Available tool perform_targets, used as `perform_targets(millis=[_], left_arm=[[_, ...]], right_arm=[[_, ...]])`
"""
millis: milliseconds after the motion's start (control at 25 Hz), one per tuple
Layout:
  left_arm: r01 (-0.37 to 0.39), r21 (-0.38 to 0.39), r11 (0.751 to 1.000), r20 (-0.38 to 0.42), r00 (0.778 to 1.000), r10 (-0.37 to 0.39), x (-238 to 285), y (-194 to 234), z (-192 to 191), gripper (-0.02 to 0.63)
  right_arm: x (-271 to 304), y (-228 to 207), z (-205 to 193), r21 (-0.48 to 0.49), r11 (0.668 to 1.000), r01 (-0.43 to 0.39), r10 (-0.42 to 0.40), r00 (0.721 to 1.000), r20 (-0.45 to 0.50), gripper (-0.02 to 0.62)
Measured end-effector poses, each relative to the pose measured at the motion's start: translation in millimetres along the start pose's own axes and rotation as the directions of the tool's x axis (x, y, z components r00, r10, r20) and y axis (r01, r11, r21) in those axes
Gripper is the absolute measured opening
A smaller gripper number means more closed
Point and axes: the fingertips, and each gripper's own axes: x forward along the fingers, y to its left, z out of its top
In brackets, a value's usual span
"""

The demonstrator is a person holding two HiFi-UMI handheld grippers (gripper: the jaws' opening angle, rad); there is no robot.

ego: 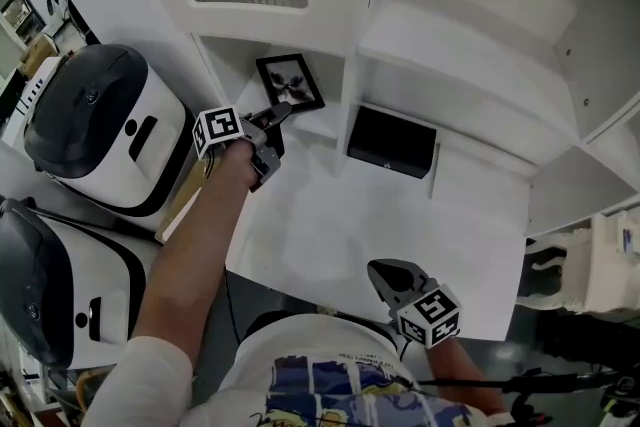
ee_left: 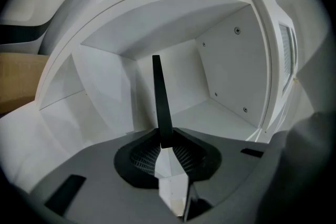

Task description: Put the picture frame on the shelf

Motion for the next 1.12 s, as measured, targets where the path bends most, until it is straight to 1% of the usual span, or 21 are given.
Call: perform_targets(millis=[160, 280, 440, 600, 680, 720, 880, 960, 1120], left_arm=[[-0.017, 0.013, 1.000, 0.006, 1.000, 0.017, 5, -1, 7, 0.083], [-0.054, 0.037, 0.998, 0.002, 0.999, 0.054, 8, 1, 10, 0.094], [-0.119, 0.129, 0.984, -0.013, 0.992, 0.122, 10, 3, 11, 0.110], [-0.173, 0.240, 0.955, -0.011, 0.984, 0.181, 12, 3, 13, 0.124], [-0.203, 0.310, 0.929, -0.014, 0.976, 0.218, 13, 3, 12, 0.138], [-0.218, 0.351, 0.911, -0.016, 0.971, 0.239, 13, 4, 11, 0.149], [-0.265, 0.497, 0.826, -0.011, 0.950, 0.311, 13, 6, 8, 0.185], [-0.283, 0.543, 0.790, 0.001, 0.942, 0.336, 13, 6, 8, 0.198], [-0.313, 0.613, 0.726, 0.023, 0.925, 0.379, 13, 8, 6, 0.222]], right_arm=[[1, -3, 0, 0.009, 1.000, -0.001, 0.001, 1.000, 0.002, 0.025], [2, -5, 3, 0.010, 1.000, -0.003, 0.003, 1.000, 0.010, 0.025], [2, -9, 5, 0.016, 1.000, -0.004, 0.004, 1.000, 0.015, 0.025], [4, -11, 5, 0.024, 1.000, -0.008, 0.008, 1.000, 0.016, 0.025], [5, -11, 6, 0.025, 1.000, -0.012, 0.012, 1.000, 0.018, 0.025], [6, -11, 7, 0.025, 1.000, -0.015, 0.014, 1.000, 0.019, 0.025], [8, -11, 7, 0.023, 1.000, -0.021, 0.020, 1.000, 0.014, 0.025], [9, -11, 7, 0.023, 0.999, -0.024, 0.024, 1.000, 0.013, 0.025], [9, -10, 6, 0.021, 0.999, -0.028, 0.027, 1.000, 0.014, 0.025]])
